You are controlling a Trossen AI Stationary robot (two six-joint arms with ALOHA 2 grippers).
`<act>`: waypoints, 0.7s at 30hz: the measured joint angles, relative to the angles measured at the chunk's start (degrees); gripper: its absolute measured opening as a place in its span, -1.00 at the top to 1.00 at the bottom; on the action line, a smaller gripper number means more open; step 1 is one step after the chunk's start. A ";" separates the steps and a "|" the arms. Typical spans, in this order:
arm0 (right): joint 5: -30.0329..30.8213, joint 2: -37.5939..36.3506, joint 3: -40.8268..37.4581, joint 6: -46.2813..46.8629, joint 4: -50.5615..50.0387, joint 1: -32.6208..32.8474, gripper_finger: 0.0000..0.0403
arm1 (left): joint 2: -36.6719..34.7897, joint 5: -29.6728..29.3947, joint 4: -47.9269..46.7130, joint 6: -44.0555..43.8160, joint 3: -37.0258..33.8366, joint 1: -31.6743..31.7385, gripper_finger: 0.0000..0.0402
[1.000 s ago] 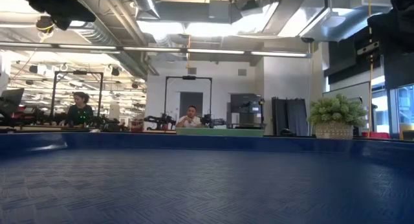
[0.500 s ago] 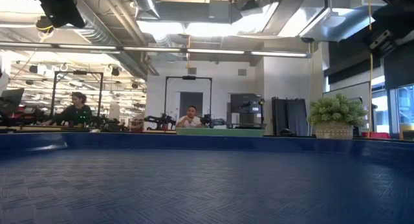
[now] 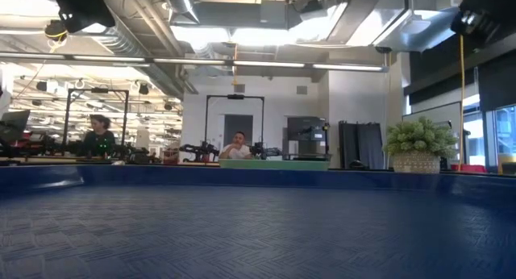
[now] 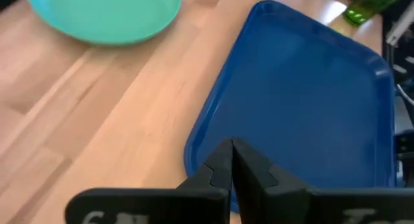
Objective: Pick and place plate/cup/fork/spoon on tray
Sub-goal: Move the blue tray to the center of the table
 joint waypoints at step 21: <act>-2.16 11.04 4.46 3.77 1.43 0.02 0.94 | 5.14 -2.28 7.93 -5.46 -12.51 0.00 0.68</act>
